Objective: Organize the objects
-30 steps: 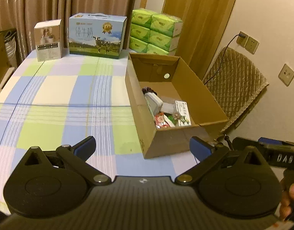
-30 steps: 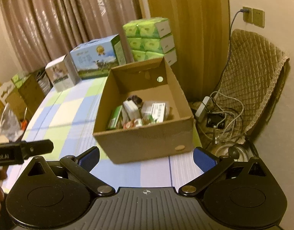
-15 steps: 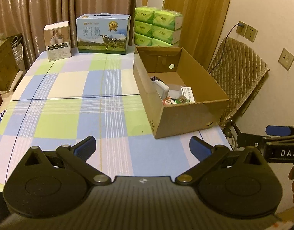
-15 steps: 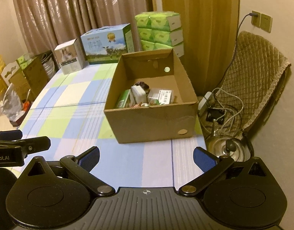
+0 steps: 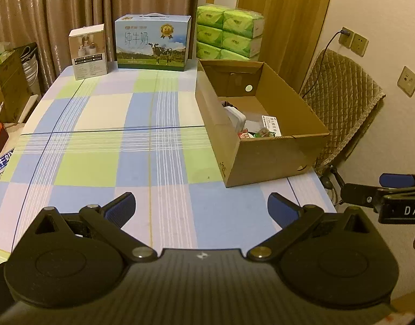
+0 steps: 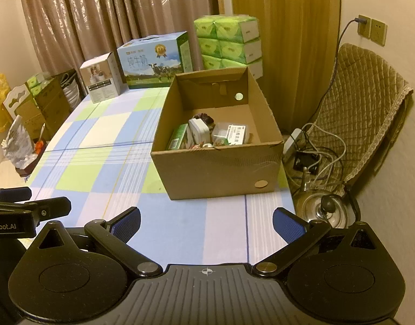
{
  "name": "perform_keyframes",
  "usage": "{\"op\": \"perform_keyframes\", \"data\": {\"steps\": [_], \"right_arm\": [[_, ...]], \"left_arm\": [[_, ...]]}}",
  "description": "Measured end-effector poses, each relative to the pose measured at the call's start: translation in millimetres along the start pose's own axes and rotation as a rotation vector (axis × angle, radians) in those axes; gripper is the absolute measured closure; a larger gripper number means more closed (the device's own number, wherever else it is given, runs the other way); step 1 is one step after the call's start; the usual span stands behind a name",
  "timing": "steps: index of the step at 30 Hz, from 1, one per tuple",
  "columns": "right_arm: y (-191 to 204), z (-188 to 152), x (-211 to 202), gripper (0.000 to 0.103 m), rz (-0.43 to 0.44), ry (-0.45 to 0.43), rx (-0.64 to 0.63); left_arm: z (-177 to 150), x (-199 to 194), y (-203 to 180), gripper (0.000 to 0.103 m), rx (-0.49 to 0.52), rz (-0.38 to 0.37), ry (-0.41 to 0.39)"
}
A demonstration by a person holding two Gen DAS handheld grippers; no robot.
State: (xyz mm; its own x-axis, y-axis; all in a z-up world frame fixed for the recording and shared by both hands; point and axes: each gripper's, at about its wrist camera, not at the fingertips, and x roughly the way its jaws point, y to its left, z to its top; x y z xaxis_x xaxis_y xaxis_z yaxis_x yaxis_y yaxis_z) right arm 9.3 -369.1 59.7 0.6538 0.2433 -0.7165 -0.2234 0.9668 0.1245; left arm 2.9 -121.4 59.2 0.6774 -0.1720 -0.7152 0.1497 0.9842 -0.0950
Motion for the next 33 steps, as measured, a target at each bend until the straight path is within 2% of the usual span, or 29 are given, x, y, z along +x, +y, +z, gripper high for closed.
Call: {"op": "perform_keyframes", "data": {"steps": [33], "right_arm": [[2.4, 5.7, 1.3, 0.002, 0.004, -0.002, 0.004]], "left_arm": [[2.2, 4.8, 2.0, 0.001, 0.000, -0.007, 0.005]]}}
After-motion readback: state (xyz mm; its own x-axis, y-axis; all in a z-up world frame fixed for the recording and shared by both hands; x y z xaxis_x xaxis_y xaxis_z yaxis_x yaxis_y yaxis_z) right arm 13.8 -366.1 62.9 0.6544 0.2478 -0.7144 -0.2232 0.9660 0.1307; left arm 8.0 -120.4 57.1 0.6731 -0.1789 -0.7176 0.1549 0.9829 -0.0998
